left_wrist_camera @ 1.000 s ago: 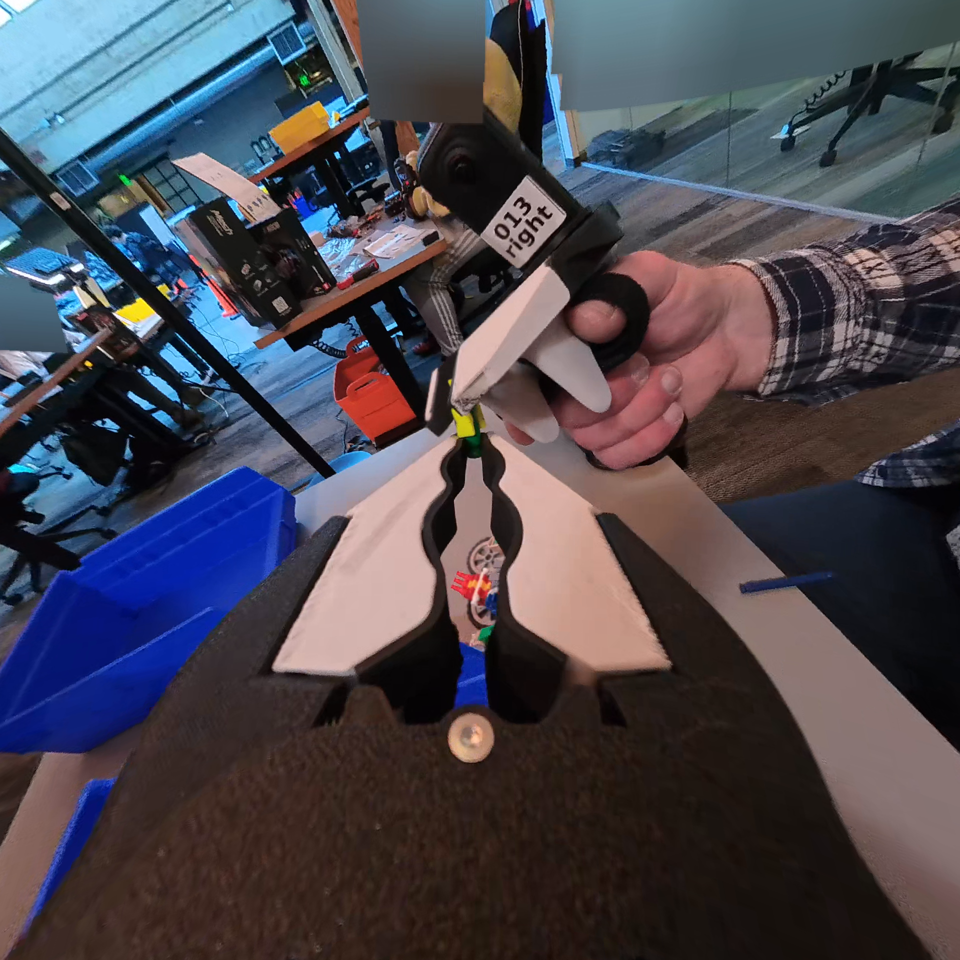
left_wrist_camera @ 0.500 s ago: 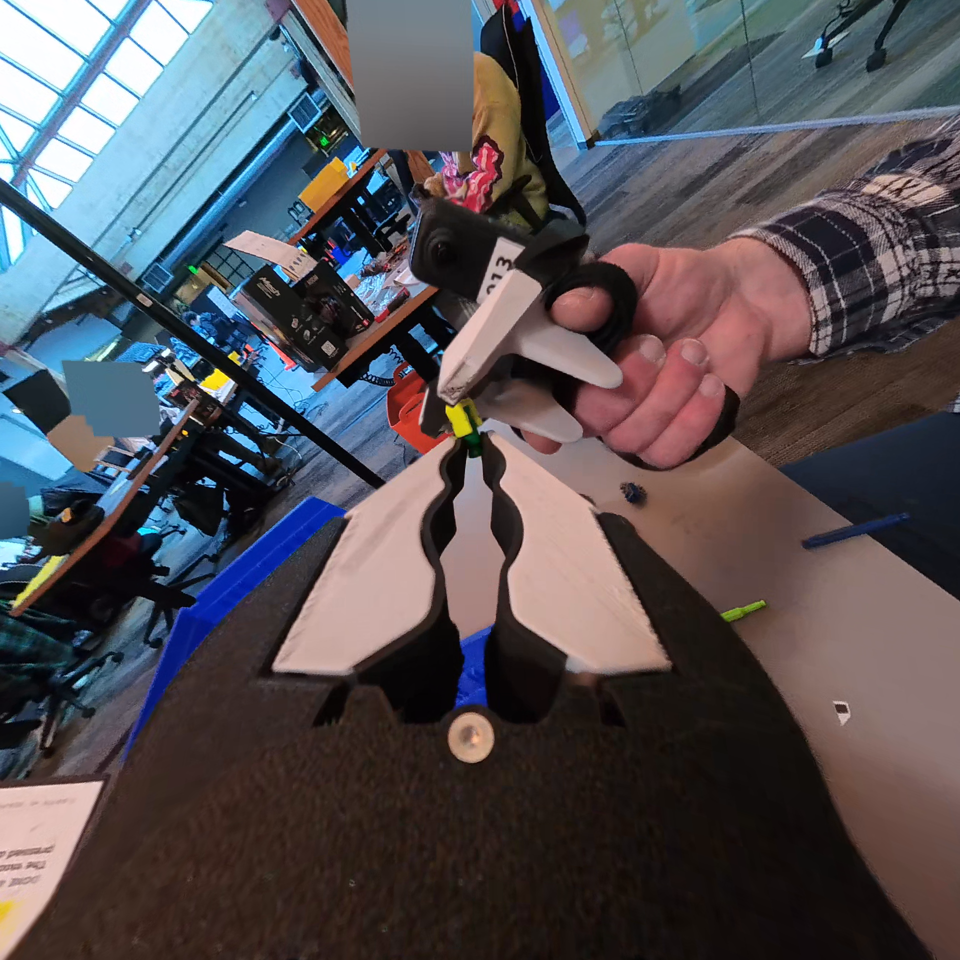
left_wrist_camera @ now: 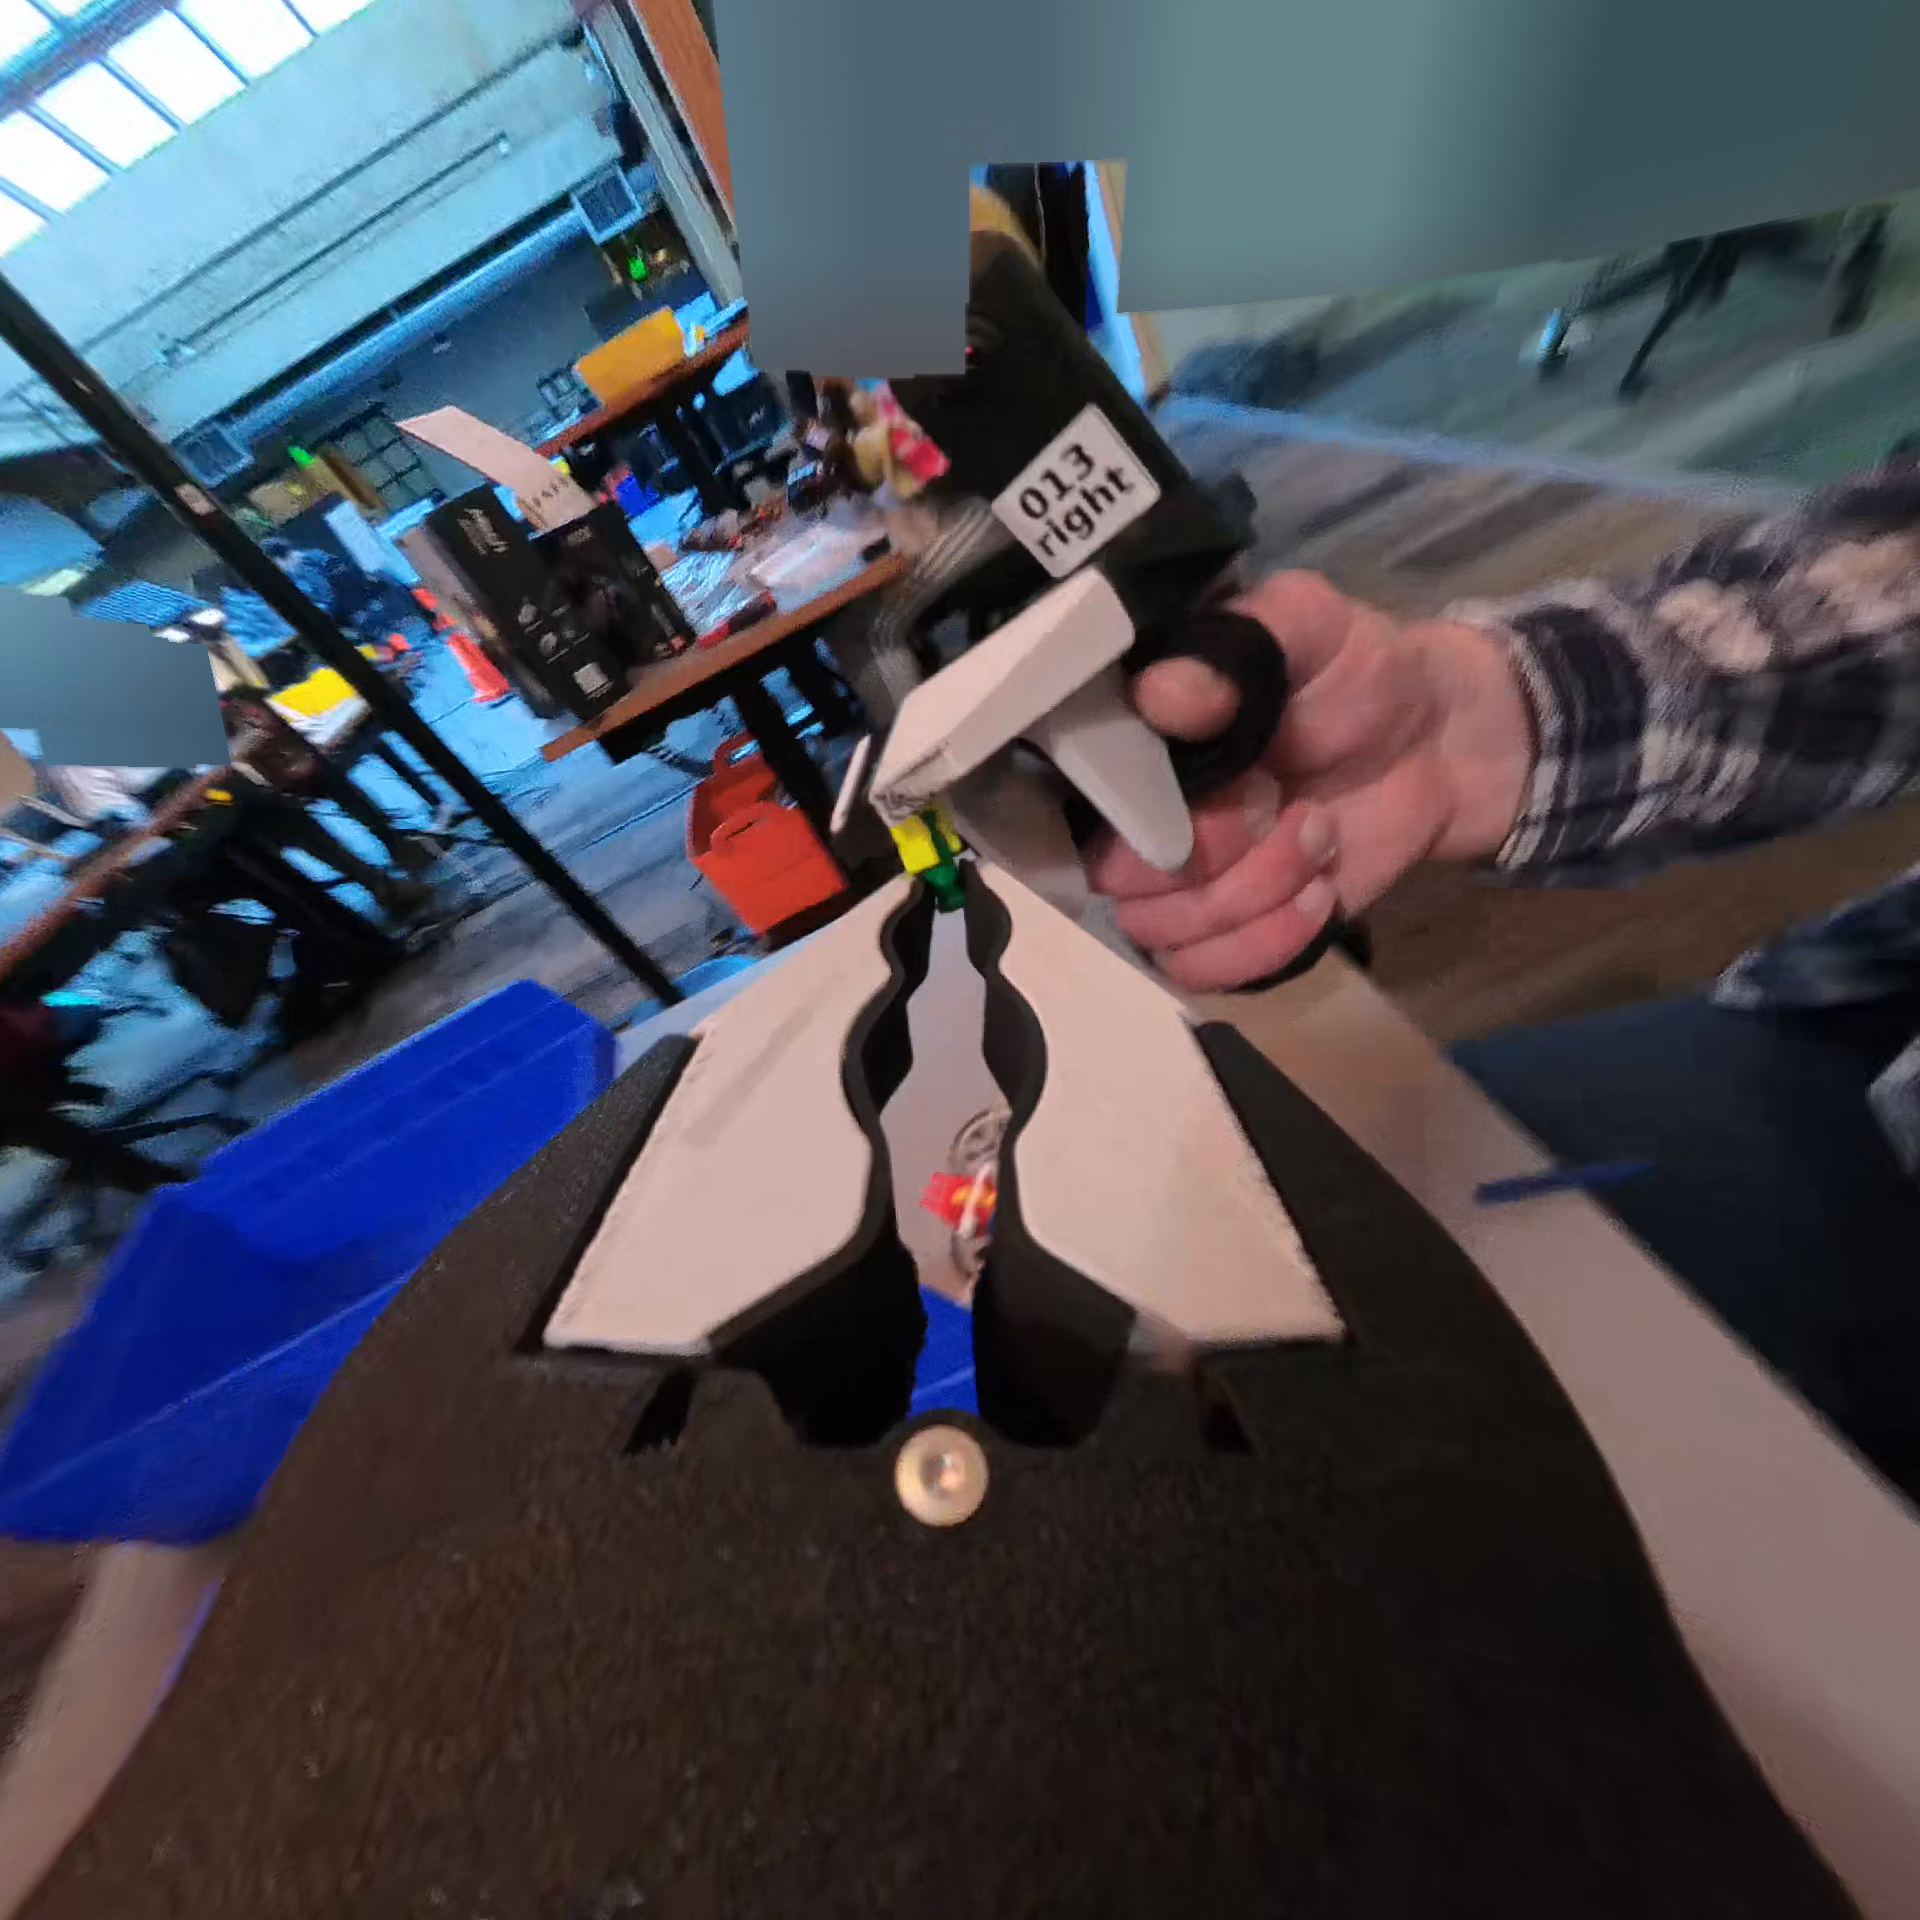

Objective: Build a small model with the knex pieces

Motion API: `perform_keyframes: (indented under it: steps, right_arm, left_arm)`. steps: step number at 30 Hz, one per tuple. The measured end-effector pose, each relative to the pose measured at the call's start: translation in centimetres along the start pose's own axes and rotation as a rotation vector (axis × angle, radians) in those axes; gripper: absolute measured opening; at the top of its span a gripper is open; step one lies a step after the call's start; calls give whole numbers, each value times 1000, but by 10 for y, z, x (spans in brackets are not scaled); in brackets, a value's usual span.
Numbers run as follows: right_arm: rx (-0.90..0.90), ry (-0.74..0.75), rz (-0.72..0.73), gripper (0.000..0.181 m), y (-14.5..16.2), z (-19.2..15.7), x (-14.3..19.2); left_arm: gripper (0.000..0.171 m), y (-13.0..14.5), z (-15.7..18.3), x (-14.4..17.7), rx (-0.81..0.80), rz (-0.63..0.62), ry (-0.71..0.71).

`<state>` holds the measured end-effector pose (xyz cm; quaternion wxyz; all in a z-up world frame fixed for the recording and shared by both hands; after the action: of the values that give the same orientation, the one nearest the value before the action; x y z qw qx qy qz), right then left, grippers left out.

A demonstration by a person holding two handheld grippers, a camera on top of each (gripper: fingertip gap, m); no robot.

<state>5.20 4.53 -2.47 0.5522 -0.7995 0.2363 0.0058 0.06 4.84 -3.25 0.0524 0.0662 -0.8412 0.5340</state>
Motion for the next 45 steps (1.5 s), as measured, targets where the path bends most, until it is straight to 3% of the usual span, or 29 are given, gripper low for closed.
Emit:
perform_keyframes:
  steps: [2, 5, 7, 10, 14, 18, 19, 23, 29, 33, 37, 45]
  right_arm:
    - [125, 68, -38, 4, -2, 2, 0]
    - [156, 94, -86, 6, -4, 4, -4]
    - [211, 148, -134, 23, -3, 9, -6]
    - [239, 176, -143, 29, -9, 11, -4]
    - [325, 227, -205, 28, -9, 9, 4]
    - [378, 275, -276, 28, -5, 5, 19]
    - [397, 300, -307, 28, -3, 5, 24]
    - [439, 331, -505, 27, 23, -4, 51]
    - [300, 377, -847, 28, 115, -20, 115]
    - [194, 464, -906, 29, 169, -27, 137]
    - [252, 581, -964, 28, 203, -23, 144]
    - [401, 708, -1009, 0, 217, -8, 148]
  left_arm:
    - [3, 3, -4, -3, 86, 15, 17]
    - [3, 6, -9, 0, 90, -2, -7]
    - [3, 17, -11, 7, 86, -84, 6]
    - [3, 45, -31, 24, 107, -265, -90]
    - [4, 104, -57, 46, 181, -586, -240]
    - [56, 159, -58, 58, 334, -831, -256]
    - [58, 165, -59, 59, 329, -857, -268]
    - [65, 152, -67, 59, 304, -814, -327]
    - [57, 123, -65, 55, 252, -739, -337]
    - [57, 118, -60, 46, 227, -739, -323]
    - [57, 117, -57, 41, 215, -740, -313]
    - [57, 107, -59, 46, 204, -713, -330]
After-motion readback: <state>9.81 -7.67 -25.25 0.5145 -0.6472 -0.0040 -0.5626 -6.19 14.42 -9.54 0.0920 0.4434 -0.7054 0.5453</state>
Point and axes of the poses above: each gripper's, where its closed fingertips meet, x back along the fingers, y out of its underside, z = x × y across the jaws, the point moved 4 cm from there along x, back along the fingers, and after that the axes turned 2 degrees about -x, right-handed, at the moved point
